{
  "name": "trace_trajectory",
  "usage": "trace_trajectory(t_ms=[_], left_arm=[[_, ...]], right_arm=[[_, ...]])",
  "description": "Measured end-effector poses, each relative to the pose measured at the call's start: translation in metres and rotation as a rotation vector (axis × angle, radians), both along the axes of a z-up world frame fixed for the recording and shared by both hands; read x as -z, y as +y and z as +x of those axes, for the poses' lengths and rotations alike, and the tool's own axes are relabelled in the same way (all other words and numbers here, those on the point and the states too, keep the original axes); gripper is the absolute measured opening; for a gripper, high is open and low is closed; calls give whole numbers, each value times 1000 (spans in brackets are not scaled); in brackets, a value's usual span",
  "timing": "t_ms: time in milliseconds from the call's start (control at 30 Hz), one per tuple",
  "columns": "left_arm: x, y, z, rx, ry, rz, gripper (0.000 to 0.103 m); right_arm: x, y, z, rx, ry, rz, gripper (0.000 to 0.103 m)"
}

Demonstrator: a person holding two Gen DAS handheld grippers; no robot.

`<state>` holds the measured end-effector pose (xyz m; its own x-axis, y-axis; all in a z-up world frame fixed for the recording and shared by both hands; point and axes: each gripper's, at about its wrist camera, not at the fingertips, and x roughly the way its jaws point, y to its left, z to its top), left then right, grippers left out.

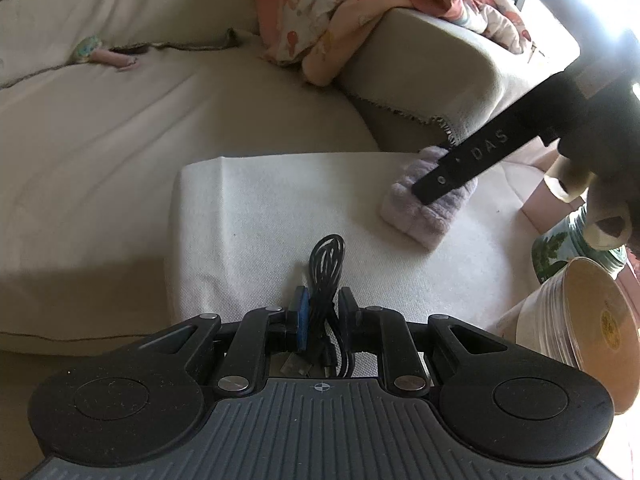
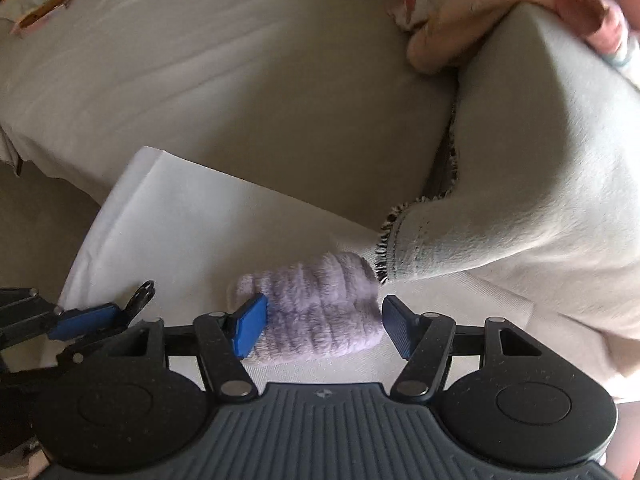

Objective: Organize soft objects
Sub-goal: 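Grasp the lavender fuzzy wristband with the right tool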

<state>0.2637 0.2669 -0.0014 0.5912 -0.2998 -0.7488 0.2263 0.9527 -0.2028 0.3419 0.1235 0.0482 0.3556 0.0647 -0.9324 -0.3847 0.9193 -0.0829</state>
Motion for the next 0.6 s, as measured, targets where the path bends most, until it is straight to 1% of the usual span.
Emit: trace_trajectory(t_ms=[133,167,267,333,400,467,500,600], left_arm=[[1,0,1,-1,-3,-1,19],[1,0,1,-2,-3,-2,19],[1,-1,0,-6,-6,-2,19],[2,-1,0,-8,-6,-1,19],[1,-2,0,-8,-4,2,19],[1,-2,1,-9,-2,5,19],[0,-1,2,-11,-1,5,19],[0,-2,2,-18,-4,6,19]], right_arm=[[3,4,-1,-21,3,-7,69],[4,4,-1,-19,11,-3,70],[2,0,1,7,20,21,70],[1,-5,1,15,22,38,61],[-2,-6,-2,16,24,51,48],[-8,-6,-7,1,16,59,39],[-12,-6,-10,-7,10,67,35],[-25,-8,-22,-26,-4,99,33]])
